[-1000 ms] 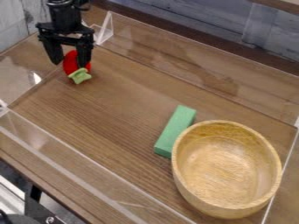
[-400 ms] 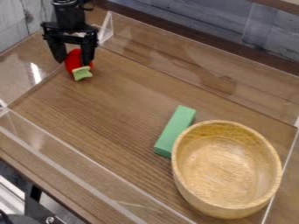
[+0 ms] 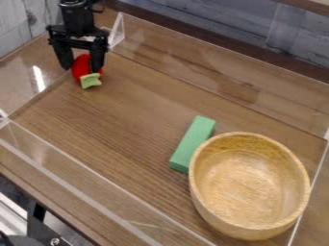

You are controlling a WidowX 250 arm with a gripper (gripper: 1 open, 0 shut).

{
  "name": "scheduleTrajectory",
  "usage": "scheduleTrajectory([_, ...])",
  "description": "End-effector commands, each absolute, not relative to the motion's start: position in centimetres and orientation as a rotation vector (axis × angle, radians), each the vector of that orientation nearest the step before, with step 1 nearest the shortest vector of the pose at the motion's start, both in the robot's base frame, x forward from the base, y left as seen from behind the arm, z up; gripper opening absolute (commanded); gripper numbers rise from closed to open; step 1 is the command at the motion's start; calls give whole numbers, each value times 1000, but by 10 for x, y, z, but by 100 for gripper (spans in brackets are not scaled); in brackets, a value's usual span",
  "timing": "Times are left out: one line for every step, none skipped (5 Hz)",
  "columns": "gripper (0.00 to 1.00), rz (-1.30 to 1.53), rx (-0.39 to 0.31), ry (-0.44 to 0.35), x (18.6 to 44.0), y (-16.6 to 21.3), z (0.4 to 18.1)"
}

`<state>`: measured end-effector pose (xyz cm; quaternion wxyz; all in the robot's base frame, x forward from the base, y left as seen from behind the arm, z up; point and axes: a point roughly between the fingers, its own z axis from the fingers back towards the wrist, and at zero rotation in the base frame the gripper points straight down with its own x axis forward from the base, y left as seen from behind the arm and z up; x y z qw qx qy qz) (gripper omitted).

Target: Move the red fruit to the right

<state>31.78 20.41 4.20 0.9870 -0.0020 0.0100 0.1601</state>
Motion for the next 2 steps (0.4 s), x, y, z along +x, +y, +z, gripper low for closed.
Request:
scheduleTrajectory([100, 338, 23, -24, 324, 214, 56])
scheduleTrajectory([100, 345, 20, -22, 324, 216, 55])
